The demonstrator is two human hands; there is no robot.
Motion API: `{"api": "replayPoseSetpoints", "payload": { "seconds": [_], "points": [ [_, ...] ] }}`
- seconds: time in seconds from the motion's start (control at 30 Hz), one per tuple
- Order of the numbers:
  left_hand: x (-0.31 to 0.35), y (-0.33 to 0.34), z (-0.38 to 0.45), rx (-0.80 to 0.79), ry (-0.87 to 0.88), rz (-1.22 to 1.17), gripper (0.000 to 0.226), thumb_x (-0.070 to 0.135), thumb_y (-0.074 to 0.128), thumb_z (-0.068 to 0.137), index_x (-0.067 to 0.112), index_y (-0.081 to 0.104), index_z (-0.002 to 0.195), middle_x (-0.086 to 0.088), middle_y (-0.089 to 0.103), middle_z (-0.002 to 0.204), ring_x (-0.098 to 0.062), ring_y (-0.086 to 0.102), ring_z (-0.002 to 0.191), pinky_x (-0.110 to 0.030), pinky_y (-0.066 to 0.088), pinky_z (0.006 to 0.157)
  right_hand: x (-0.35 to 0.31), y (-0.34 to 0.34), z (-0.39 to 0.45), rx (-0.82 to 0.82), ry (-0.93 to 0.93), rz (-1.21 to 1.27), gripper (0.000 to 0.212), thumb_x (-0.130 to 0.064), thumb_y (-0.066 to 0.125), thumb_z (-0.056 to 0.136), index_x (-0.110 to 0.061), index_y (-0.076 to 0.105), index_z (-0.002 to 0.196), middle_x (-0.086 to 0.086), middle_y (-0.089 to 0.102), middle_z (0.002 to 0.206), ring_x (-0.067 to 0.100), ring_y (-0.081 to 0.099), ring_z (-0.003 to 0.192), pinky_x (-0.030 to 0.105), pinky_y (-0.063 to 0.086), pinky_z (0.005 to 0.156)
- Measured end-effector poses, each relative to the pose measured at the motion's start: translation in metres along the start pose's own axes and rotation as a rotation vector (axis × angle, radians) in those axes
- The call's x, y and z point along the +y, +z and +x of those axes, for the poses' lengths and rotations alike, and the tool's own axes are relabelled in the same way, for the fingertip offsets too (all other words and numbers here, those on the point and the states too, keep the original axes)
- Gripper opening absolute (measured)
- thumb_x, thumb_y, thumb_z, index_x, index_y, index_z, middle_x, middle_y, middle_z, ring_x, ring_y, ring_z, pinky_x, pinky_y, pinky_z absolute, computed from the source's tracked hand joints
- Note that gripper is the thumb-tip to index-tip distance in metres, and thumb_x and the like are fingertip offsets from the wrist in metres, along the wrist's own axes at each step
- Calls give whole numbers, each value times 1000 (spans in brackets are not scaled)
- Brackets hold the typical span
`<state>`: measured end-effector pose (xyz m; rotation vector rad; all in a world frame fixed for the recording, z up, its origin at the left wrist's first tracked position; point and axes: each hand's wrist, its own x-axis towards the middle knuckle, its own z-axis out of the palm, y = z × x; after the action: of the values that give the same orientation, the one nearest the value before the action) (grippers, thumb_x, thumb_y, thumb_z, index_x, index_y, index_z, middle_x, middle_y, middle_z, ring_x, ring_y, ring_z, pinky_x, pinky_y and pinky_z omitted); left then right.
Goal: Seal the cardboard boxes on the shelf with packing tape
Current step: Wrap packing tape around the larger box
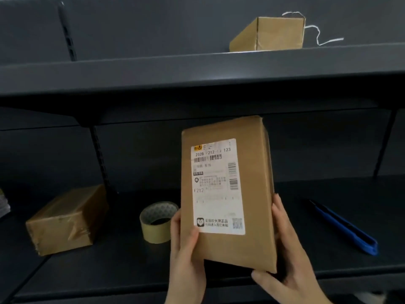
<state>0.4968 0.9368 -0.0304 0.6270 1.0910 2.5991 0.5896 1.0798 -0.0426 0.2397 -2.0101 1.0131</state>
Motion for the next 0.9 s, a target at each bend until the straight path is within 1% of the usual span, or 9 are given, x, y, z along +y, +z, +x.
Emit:
{"api": "replayPoseSetpoints", "payload": {
  "seconds": [0.1, 0.2, 0.27, 0.33, 0.43, 0.53, 0.6, 0.73, 0.9],
  "points": [
    [1, 0, -4, -19, 76, 31, 81, 51, 88, 37, 31, 62, 111, 0, 70, 111, -14, 67, 99, -23, 55, 69, -8, 9, 0, 44, 87, 228, 87, -71, 61, 65, -43, 27, 140, -11, 23, 154, 15, 25, 141, 32, 41, 99],
    [7, 8, -5, -73, 215, 240, 52, 57, 69, 69, 32, 66, 115, 7, 58, 131, -13, 49, 126, -32, 43, 101, -16, 7, 10, 273, 374, 706, 72, -64, 74, 55, -44, 51, 120, -8, 57, 130, 14, 56, 118, 22, 52, 83],
    [16, 13, -4, -77, 236, 222, 46, 61, 65, 71, 33, 71, 107, 12, 56, 133, -10, 43, 131, -34, 32, 111, -11, 3, 13, 332, 474, 968, 65, -55, 74, 61, -38, 57, 121, 0, 62, 126, 19, 60, 113, 33, 54, 84],
    [26, 17, 0, -63, 217, 105, 62, 56, 79, 57, 31, 68, 113, 9, 55, 135, -10, 45, 129, -35, 37, 107, -10, 2, 17, 336, 537, 1137, 61, -48, 64, 70, -30, 56, 128, 6, 60, 128, 26, 59, 115, 45, 52, 88],
    [35, 15, 4, -72, 84, -13, 92, 40, 91, 38, 35, 57, 123, 4, 59, 130, -17, 54, 121, -38, 48, 95, -9, 6, 19, 250, 544, 993, 56, -50, 63, 77, -38, 50, 130, 1, 58, 131, 23, 58, 117, 50, 50, 91],
    [34, 12, 2, -111, 47, 159, 78, 25, 86, 45, 42, 57, 116, 12, 66, 117, -10, 62, 109, -26, 53, 80, -13, 5, 25, 230, 460, 512, 64, -67, 70, 59, -53, 54, 119, -16, 53, 133, 4, 51, 122, 44, 39, 104],
    [31, 10, -2, -159, 83, 275, 71, 29, 80, 55, 48, 54, 118, 21, 63, 119, -2, 60, 109, -18, 52, 77, -19, 5, 27, 124, 452, 488, 71, -76, 64, 56, -50, 53, 122, -19, 53, 133, 3, 47, 125, 44, 33, 108],
    [31, 8, -2, -272, 139, 330, 61, 63, 63, 70, 46, 50, 127, 22, 48, 137, -2, 44, 128, -23, 42, 97, -28, 4, 27, 83, 442, 630, 96, -76, 73, 43, -41, 47, 129, -16, 57, 129, 5, 55, 118, 34, 49, 95],
    [27, 0, 7, -211, 82, 349, 36, 31, 50, 89, 46, 56, 122, 14, 50, 139, -8, 43, 130, -39, 34, 109, -30, 11, 24, 181, 453, 643, 92, -68, 80, 30, -53, 50, 116, -21, 62, 115, 4, 60, 107, 29, 45, 82]
  ]
}}
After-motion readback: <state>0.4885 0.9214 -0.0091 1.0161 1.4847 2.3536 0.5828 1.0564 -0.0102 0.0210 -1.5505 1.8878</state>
